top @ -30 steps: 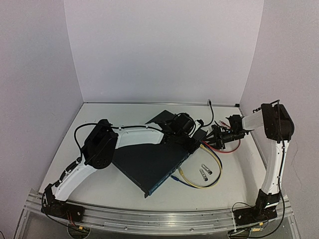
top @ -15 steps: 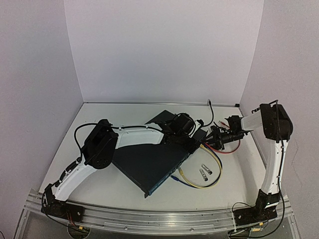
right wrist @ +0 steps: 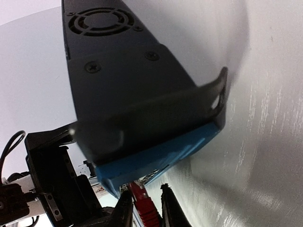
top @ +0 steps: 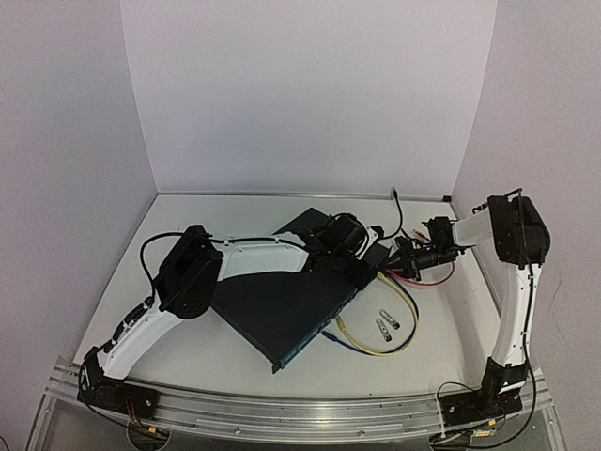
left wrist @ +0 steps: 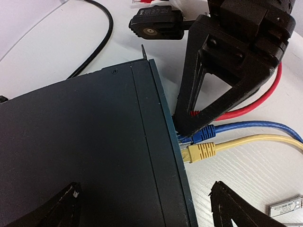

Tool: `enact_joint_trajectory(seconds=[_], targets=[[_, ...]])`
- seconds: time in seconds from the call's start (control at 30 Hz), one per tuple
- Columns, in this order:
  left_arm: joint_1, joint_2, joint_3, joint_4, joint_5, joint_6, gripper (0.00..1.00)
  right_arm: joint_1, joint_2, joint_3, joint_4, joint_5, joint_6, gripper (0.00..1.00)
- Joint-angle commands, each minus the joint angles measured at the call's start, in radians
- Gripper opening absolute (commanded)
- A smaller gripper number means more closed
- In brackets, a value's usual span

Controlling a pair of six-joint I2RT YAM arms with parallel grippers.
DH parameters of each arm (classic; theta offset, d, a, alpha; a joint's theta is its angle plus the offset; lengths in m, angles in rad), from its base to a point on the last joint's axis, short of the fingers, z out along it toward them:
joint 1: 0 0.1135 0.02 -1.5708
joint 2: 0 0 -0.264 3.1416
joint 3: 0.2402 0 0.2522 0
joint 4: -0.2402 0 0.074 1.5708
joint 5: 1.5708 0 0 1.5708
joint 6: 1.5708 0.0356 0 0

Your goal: Pull the plug from the switch port

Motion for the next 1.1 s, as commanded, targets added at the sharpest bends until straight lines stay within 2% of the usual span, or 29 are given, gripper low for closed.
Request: enact_joint_trajectory(seconds=[0.0, 0.07, 0.13, 0.5, 0.73, 1.07], targets=[[0.003, 0.044, -0.026, -0.036, 0.010, -0.006, 0.94, 0.009, 0.024, 0.022, 0.025, 0.042, 0.047, 0.09], [0.003, 0.046, -0.026, -0.036, 0.005, -0.004, 0.94, 0.009, 0.019, 0.015, 0.028, 0.038, 0.045, 0.01], [0.004, 0.047, -0.026, -0.035, 0.004, -0.003, 0.94, 0.008, 0.015, 0.003, 0.030, 0.031, 0.035, 0.00], [0.031, 0.038, -0.066, -0.029, 0.015, -0.033, 0.94, -0.045, -0.023, -0.079, 0.034, 0.005, -0.030, 0.00], [0.037, 0.041, -0.078, -0.029, 0.019, -0.037, 0.93, -0.056, -0.028, -0.101, 0.065, -0.113, -0.059, 0.00], [0.039, 0.040, -0.084, -0.029, 0.025, -0.033, 0.93, -0.056, -0.065, -0.109, 0.070, -0.069, -0.059, 0.00]])
